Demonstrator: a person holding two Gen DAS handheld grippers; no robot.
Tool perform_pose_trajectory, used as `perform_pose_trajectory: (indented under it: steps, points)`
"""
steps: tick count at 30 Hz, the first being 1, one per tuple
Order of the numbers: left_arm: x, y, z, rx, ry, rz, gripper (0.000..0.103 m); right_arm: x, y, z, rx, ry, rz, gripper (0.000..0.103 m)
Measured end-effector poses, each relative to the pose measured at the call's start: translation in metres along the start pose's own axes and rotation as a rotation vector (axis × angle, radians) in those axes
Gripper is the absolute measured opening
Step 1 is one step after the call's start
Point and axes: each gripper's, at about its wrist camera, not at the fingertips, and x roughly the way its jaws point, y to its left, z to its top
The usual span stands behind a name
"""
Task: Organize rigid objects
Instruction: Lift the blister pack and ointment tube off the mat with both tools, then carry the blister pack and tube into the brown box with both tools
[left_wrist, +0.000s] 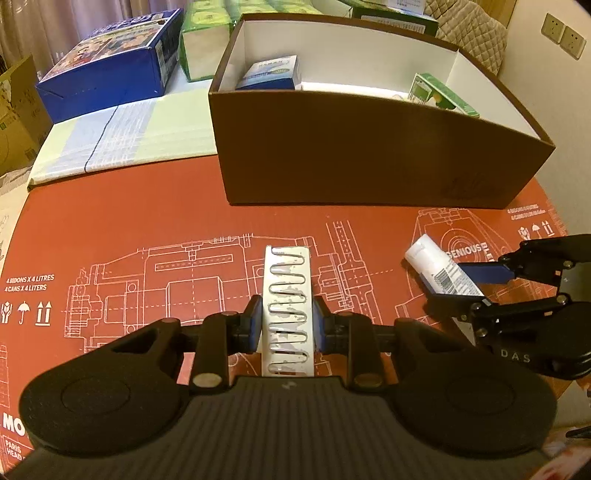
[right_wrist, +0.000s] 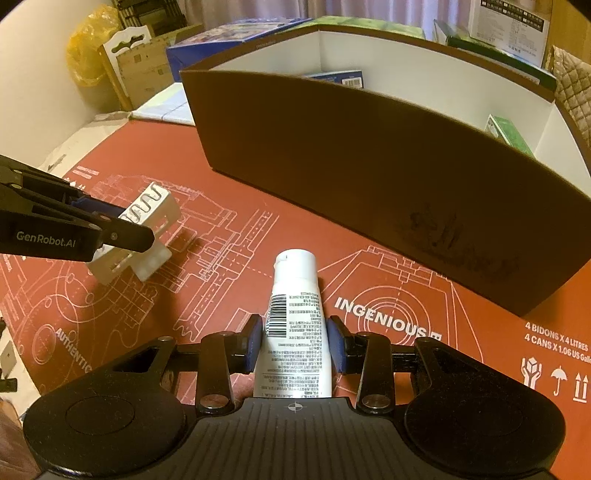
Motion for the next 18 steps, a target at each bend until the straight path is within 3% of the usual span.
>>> perform_pose_trajectory:
  steps: [18]
  points:
    - [-0.069, -0.015, 0.039, 0.015, -0.176, -0.085, 0.023, -0.060, -0.010, 0.034, 0.077, -0.149, 0.096, 0.035]
